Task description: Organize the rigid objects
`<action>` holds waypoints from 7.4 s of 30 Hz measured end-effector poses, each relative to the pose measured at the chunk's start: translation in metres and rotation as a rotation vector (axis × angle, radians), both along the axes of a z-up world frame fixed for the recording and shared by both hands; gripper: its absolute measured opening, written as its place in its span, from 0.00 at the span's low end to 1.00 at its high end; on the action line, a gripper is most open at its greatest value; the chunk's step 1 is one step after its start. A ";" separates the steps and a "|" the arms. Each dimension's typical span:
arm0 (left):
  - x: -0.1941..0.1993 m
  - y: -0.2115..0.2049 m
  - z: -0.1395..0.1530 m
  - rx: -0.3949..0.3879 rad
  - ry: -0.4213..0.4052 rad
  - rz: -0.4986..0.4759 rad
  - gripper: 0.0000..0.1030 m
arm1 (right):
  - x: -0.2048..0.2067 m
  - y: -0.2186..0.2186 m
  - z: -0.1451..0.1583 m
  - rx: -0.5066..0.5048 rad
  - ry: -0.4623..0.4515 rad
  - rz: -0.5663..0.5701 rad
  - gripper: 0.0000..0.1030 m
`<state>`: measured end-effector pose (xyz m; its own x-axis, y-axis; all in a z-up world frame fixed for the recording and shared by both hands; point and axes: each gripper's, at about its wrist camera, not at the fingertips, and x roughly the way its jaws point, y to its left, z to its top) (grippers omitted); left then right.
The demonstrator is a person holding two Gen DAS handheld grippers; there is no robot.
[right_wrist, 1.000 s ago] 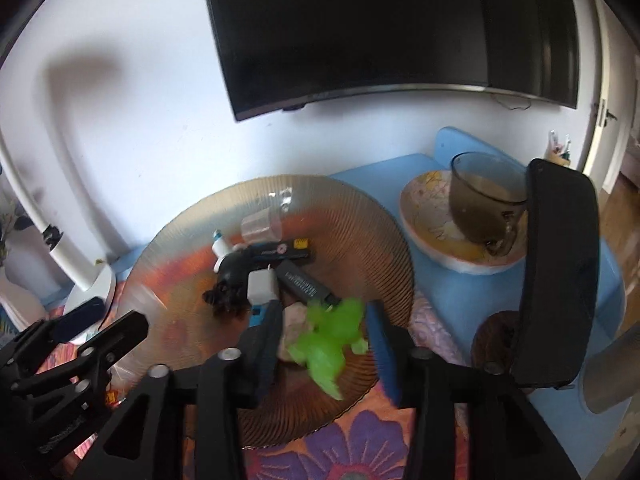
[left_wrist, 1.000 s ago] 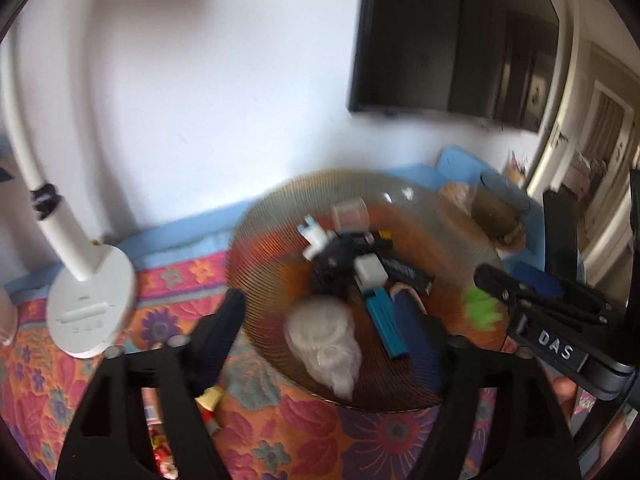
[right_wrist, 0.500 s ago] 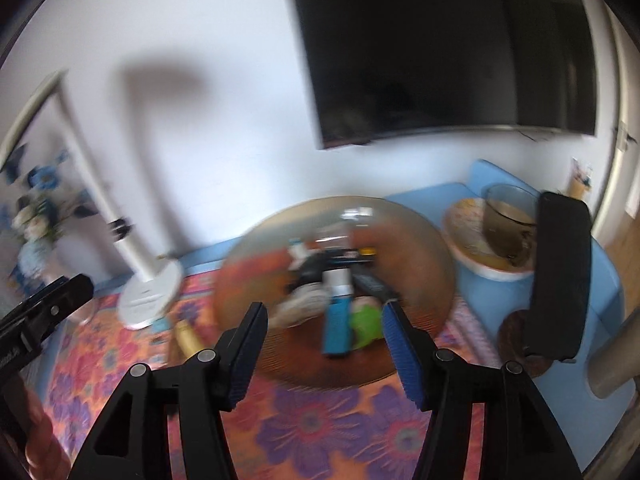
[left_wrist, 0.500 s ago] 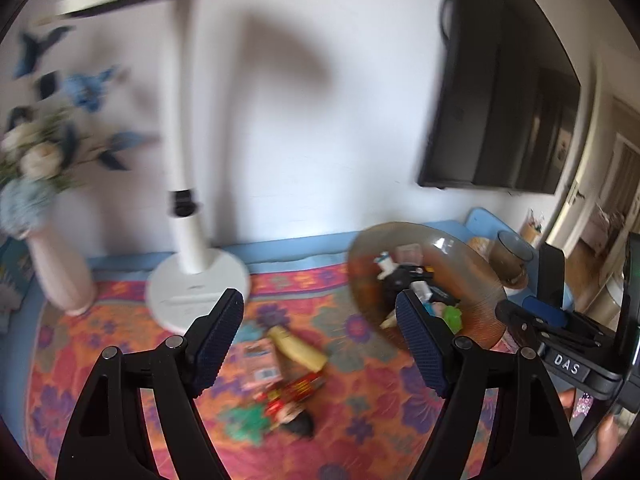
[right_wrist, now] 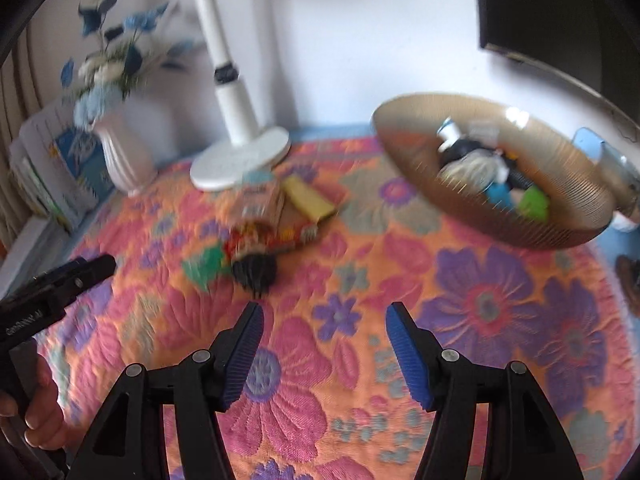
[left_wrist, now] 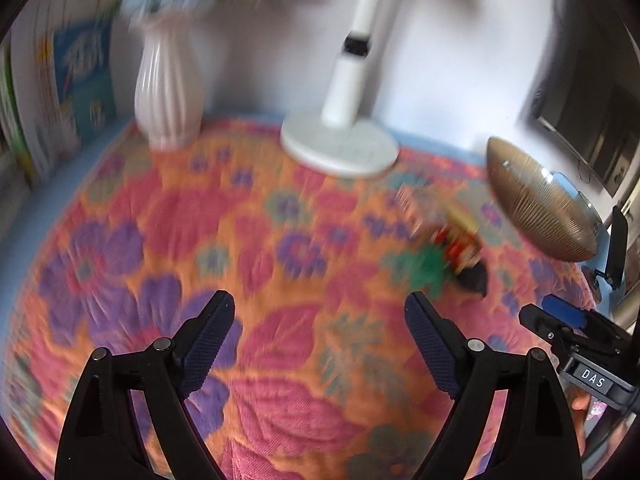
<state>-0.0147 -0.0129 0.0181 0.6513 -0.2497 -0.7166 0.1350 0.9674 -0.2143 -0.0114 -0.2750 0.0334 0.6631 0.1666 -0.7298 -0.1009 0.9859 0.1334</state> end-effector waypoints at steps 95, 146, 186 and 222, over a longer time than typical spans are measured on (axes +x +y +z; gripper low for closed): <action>-0.026 -0.038 -0.001 0.152 -0.063 -0.275 0.38 | -0.023 0.021 -0.026 -0.002 0.045 0.169 0.30; 0.032 -0.143 0.145 0.048 -0.196 -0.337 0.75 | 0.024 -0.140 0.109 0.111 -0.092 -0.192 0.59; -0.025 -0.011 -0.019 0.022 0.066 -0.042 0.97 | 0.002 -0.005 -0.032 -0.009 0.081 -0.083 0.88; 0.129 -0.112 -0.005 -0.040 0.163 -0.296 0.60 | 0.121 0.009 -0.027 -0.130 0.060 0.050 0.45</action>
